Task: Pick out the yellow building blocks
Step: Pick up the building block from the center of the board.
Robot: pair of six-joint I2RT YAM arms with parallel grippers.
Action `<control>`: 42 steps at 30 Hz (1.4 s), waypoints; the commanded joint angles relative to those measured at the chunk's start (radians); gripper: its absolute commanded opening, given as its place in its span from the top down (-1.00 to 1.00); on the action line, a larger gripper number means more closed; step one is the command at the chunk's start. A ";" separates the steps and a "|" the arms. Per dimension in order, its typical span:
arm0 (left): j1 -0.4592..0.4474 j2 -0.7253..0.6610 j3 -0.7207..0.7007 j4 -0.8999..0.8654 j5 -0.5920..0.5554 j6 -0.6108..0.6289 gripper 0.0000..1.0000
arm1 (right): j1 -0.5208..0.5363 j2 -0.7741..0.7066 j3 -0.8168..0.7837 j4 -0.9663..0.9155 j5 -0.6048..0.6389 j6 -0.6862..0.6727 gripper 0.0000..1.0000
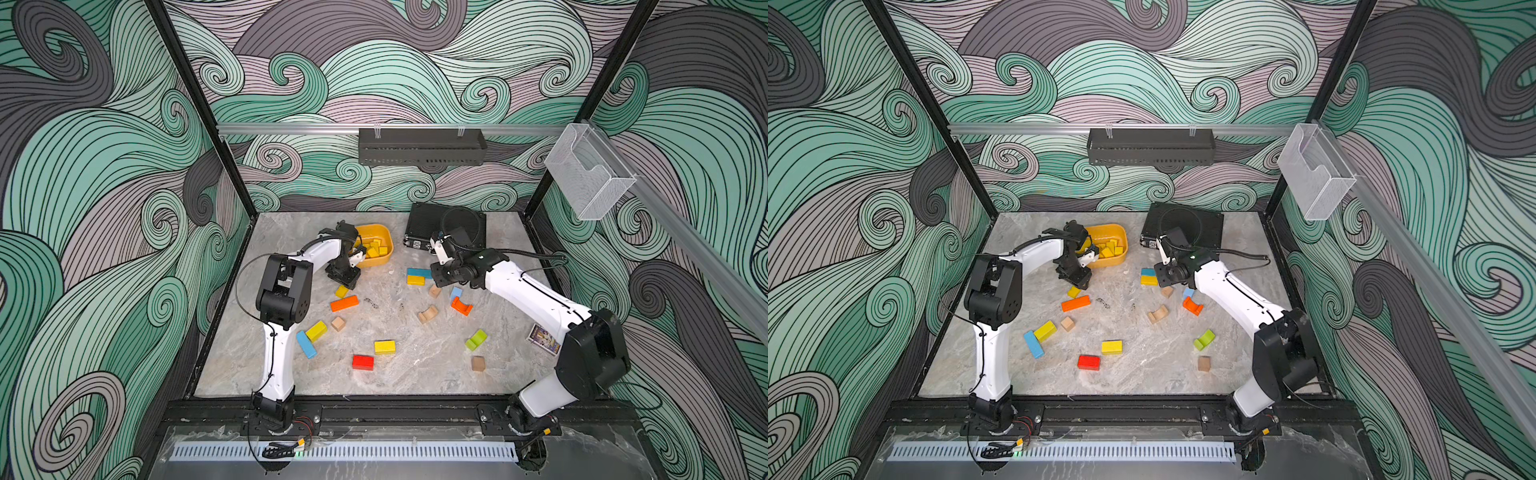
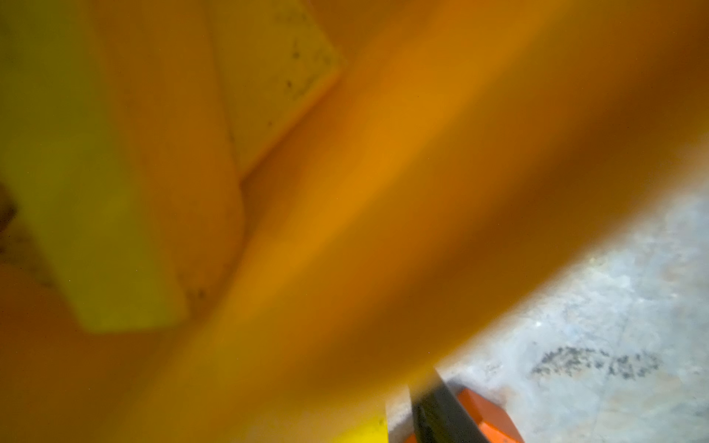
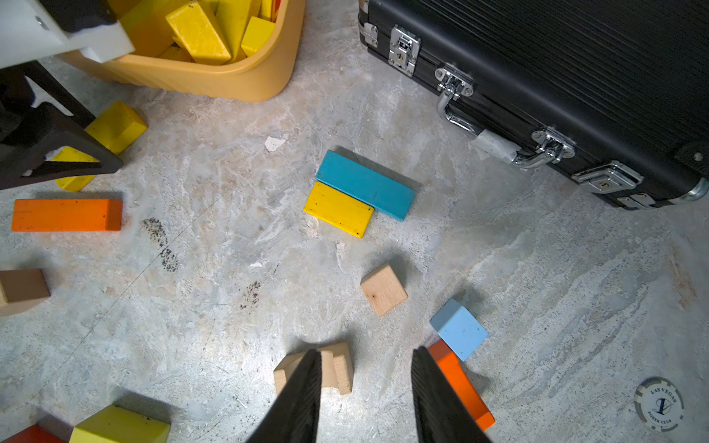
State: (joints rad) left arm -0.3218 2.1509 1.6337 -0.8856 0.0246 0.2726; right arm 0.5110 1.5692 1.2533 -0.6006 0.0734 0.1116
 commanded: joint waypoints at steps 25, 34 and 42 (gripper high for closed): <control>-0.017 -0.091 -0.025 -0.119 -0.012 -0.010 0.73 | -0.012 -0.015 -0.002 0.017 0.012 -0.003 0.17; -0.017 -0.172 0.001 -0.220 0.058 0.010 0.82 | -0.016 0.008 0.011 0.028 -0.006 0.001 0.17; -0.016 -0.251 0.069 -0.301 0.036 0.039 0.81 | -0.023 0.029 0.024 0.031 -0.018 -0.003 0.16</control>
State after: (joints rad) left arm -0.3325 1.9583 1.6390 -1.1206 0.0635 0.2955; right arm 0.4934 1.5761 1.2507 -0.5793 0.0677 0.1085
